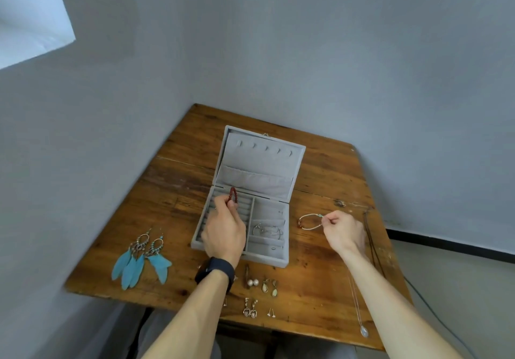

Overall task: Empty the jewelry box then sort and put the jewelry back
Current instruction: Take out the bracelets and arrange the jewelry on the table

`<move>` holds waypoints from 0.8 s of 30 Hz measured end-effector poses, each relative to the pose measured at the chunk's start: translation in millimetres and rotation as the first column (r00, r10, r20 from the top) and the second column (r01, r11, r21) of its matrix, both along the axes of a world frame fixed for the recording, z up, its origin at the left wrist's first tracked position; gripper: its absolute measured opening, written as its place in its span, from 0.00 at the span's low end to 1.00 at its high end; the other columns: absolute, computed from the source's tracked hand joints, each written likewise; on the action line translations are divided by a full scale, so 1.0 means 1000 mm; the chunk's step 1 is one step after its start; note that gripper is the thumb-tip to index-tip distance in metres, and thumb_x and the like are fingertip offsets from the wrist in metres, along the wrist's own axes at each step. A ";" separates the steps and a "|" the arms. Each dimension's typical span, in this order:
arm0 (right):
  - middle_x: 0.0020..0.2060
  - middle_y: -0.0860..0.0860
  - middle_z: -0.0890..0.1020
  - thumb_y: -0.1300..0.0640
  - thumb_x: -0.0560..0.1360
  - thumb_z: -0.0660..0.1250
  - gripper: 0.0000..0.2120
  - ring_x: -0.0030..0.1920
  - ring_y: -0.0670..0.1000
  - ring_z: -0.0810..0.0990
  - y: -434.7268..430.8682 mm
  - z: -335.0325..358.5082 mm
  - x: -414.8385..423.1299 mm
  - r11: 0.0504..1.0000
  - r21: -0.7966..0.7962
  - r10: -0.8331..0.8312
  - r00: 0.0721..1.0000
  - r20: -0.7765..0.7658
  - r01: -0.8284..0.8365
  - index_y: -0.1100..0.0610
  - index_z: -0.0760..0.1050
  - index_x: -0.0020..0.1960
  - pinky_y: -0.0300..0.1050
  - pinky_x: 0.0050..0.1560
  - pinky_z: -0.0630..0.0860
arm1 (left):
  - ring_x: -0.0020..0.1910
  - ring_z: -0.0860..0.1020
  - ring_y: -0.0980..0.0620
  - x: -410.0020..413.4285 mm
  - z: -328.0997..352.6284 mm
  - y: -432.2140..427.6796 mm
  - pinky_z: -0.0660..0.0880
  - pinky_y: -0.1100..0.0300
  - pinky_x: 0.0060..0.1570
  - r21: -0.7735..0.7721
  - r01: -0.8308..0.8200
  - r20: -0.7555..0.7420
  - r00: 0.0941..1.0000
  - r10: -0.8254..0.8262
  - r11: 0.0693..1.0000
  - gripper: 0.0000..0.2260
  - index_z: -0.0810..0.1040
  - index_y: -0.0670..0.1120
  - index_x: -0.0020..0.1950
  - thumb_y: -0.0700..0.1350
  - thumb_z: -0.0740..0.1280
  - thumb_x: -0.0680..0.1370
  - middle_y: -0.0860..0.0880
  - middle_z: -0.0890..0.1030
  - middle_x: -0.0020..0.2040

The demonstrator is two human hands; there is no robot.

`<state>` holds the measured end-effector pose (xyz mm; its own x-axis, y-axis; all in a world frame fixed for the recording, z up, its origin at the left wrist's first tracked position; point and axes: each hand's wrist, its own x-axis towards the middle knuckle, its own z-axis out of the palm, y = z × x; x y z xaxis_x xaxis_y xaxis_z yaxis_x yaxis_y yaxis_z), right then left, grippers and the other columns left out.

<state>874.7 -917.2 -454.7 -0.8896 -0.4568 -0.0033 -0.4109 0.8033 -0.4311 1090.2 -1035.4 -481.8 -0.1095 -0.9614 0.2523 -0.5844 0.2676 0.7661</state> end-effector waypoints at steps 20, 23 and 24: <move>0.54 0.41 0.82 0.43 0.78 0.67 0.14 0.47 0.38 0.83 0.078 0.030 0.097 0.837 -0.540 0.372 0.815 0.445 -0.087 0.43 0.75 0.63 0.38 0.46 0.80 | 0.50 0.82 0.62 0.025 0.072 0.033 0.77 0.66 0.51 0.045 0.706 -0.217 0.698 -0.683 0.707 0.06 0.75 0.49 0.56 0.46 0.59 0.85 0.57 0.84 0.47; 0.55 0.42 0.83 0.43 0.79 0.66 0.16 0.49 0.42 0.84 0.091 0.030 0.110 0.801 -0.595 0.451 0.723 0.523 -0.069 0.40 0.71 0.65 0.39 0.44 0.80 | 0.47 0.83 0.55 0.019 0.082 0.062 0.79 0.64 0.47 0.157 0.830 -0.292 0.556 -0.778 0.535 0.06 0.76 0.46 0.55 0.45 0.60 0.85 0.51 0.85 0.47; 0.53 0.43 0.84 0.44 0.79 0.66 0.13 0.48 0.44 0.85 0.096 0.028 0.111 0.793 -0.605 0.458 0.728 0.510 -0.074 0.42 0.75 0.63 0.41 0.45 0.81 | 0.46 0.83 0.54 0.015 0.081 0.069 0.79 0.63 0.45 0.198 0.845 -0.313 0.534 -0.785 0.496 0.06 0.76 0.45 0.55 0.45 0.60 0.85 0.49 0.85 0.47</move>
<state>985.2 -820.8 -426.9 -0.6114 -0.7708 -0.1794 -0.0651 0.2749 -0.9593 1105.7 -966.1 -401.2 -0.8714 -0.4842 0.0781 -0.0863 0.3081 0.9474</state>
